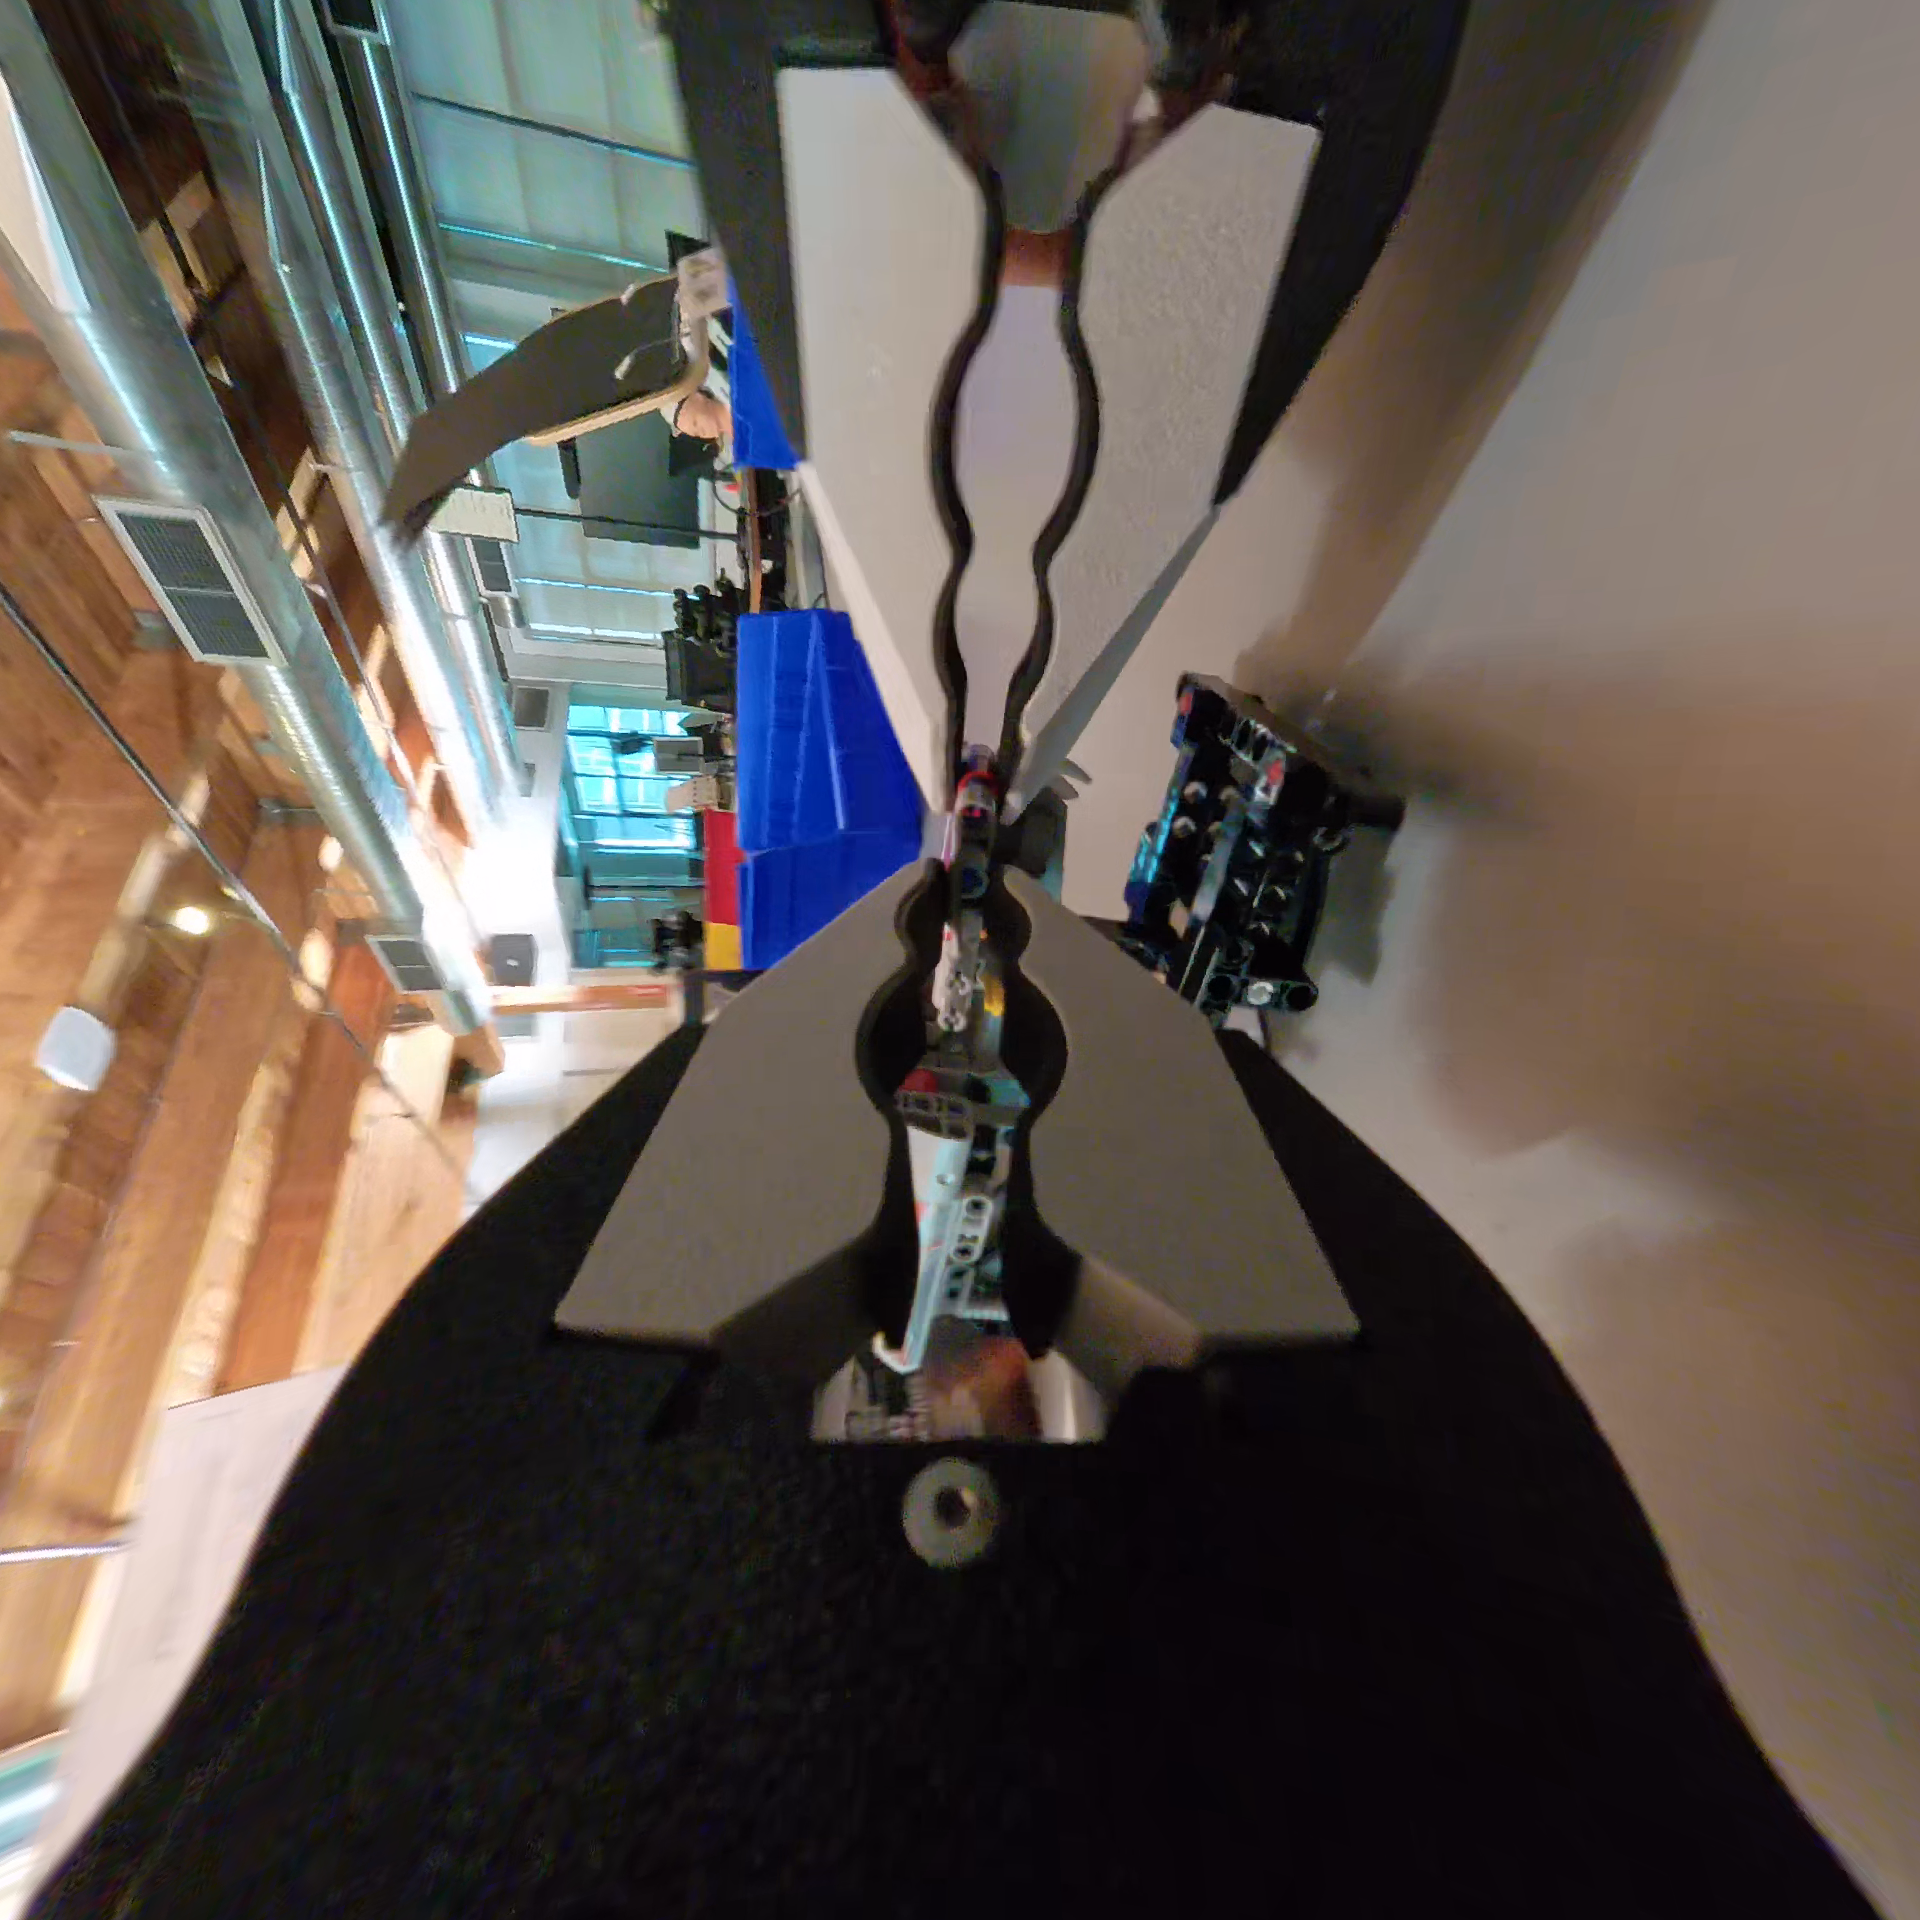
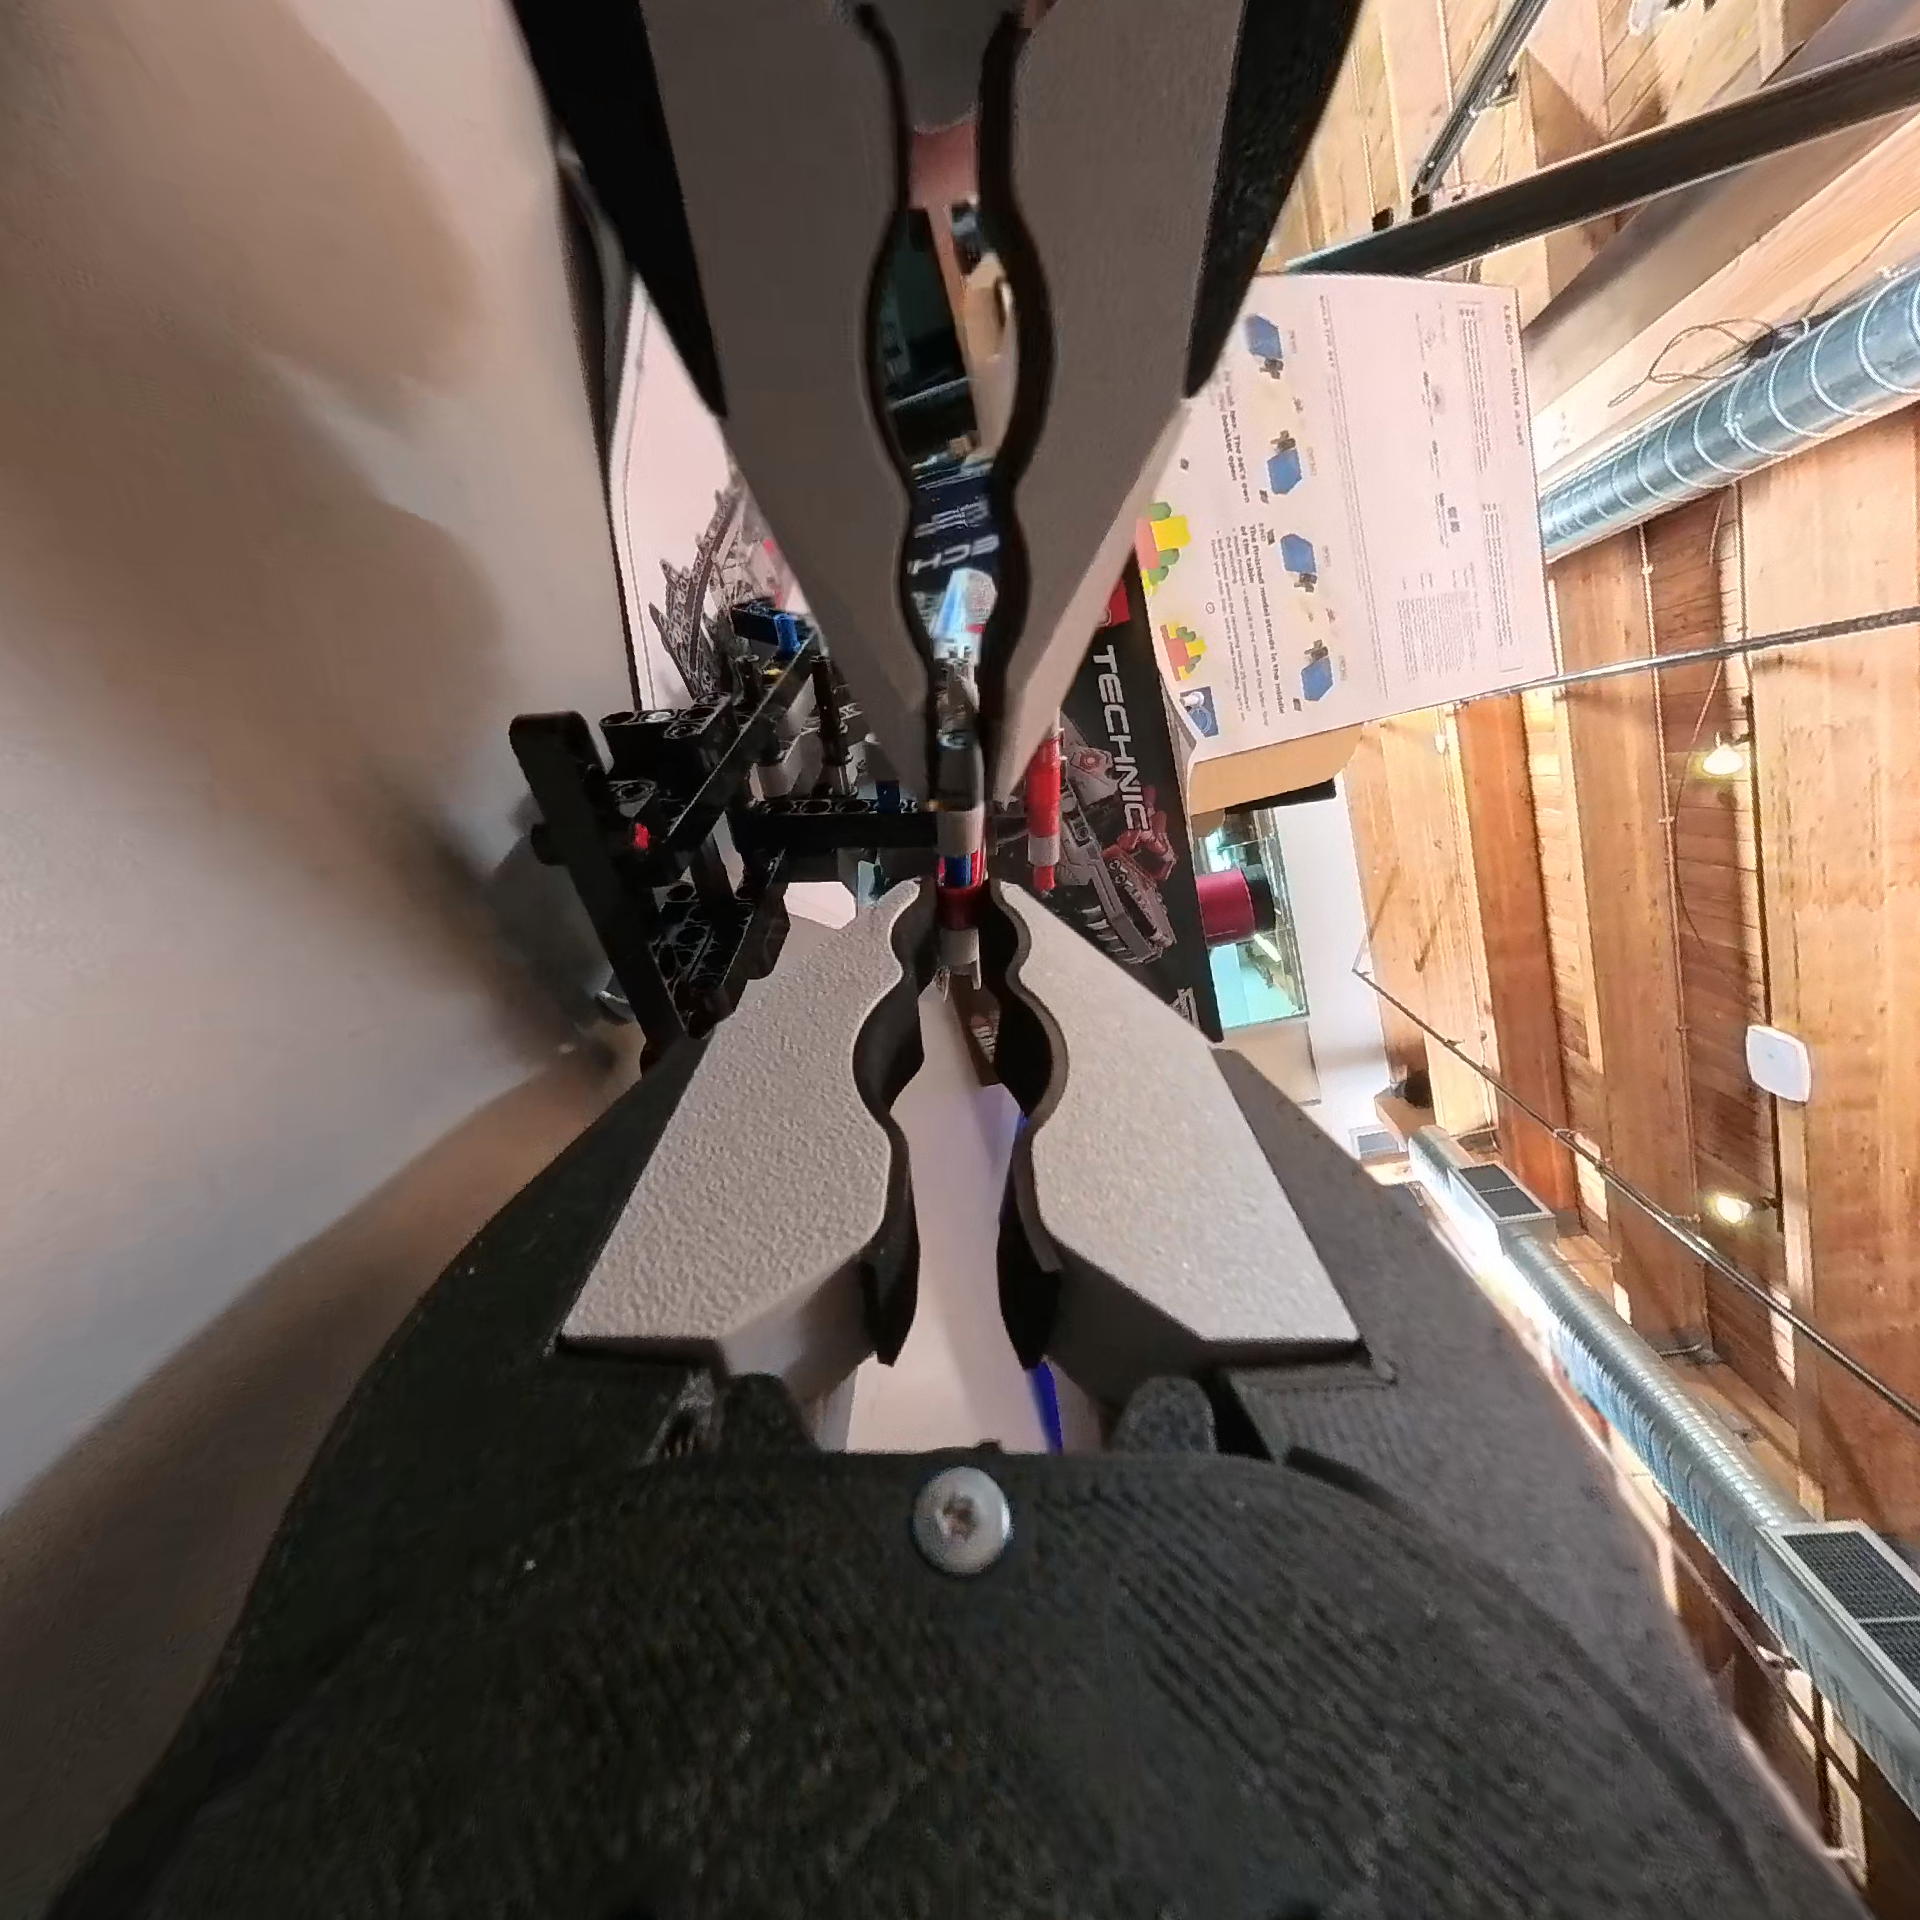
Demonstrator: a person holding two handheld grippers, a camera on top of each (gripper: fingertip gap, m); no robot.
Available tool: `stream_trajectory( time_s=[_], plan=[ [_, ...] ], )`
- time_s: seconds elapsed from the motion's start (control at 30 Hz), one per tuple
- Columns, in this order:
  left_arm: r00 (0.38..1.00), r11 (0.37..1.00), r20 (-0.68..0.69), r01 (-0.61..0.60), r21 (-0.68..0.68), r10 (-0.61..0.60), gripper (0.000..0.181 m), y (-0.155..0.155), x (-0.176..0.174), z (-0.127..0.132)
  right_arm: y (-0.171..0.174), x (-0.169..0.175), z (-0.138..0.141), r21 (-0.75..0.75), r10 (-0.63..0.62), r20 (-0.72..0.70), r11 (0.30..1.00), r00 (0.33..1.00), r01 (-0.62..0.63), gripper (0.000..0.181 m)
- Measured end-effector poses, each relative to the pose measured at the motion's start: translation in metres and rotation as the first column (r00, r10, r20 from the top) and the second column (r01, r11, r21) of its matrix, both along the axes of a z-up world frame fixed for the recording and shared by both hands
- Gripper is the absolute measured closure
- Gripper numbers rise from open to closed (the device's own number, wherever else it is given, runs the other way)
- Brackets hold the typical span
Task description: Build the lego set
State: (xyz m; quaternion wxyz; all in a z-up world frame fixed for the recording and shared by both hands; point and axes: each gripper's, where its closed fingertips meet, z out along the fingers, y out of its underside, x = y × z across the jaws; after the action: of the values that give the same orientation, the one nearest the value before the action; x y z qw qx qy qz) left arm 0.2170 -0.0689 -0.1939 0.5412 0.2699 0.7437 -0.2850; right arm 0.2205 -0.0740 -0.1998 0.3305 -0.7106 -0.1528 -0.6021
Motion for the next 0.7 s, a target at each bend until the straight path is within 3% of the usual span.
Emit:
stream_trajectory(
  time_s=[0.03,0.07,0.23,0.47,0.63,0.7],
  plan=[
    [0.998,1.000,-0.057,0.004,-0.025,-0.005,0.177,0.0002,-0.0001,0.0002,0.0004,-0.0005,0.0005,-0.003,0.002,0.008,1.000,1.000,-0.002,0.175],
    [0.997,0.999,-0.082,0.011,-0.031,-0.013,0.177,0.0008,0.0000,0.0006,0.0008,-0.0008,0.0009,-0.004,0.003,0.011,1.000,1.000,-0.003,0.175],
    [0.989,0.995,0.145,-0.014,0.103,-0.001,0.177,0.0012,0.0004,0.0000,0.0014,-0.0008,0.0000,-0.029,-0.009,0.031,1.000,0.999,0.010,0.175],
    [0.999,0.998,-0.039,-0.008,0.057,0.010,0.178,0.0033,0.0000,0.0004,0.0042,-0.0025,0.0012,-0.034,-0.010,0.043,0.999,0.999,0.011,0.175],
    [0.987,0.989,0.160,-0.015,0.146,-0.008,0.178,0.0030,0.0001,-0.0001,0.0040,-0.0023,0.0004,-0.040,-0.013,0.045,0.999,0.999,0.014,0.175],
    [0.987,0.991,0.158,0.001,0.135,-0.023,0.177,0.0030,0.0001,0.0001,0.0039,-0.0023,0.0006,-0.030,-0.004,0.037,1.000,0.999,0.006,0.175]
  ],
)
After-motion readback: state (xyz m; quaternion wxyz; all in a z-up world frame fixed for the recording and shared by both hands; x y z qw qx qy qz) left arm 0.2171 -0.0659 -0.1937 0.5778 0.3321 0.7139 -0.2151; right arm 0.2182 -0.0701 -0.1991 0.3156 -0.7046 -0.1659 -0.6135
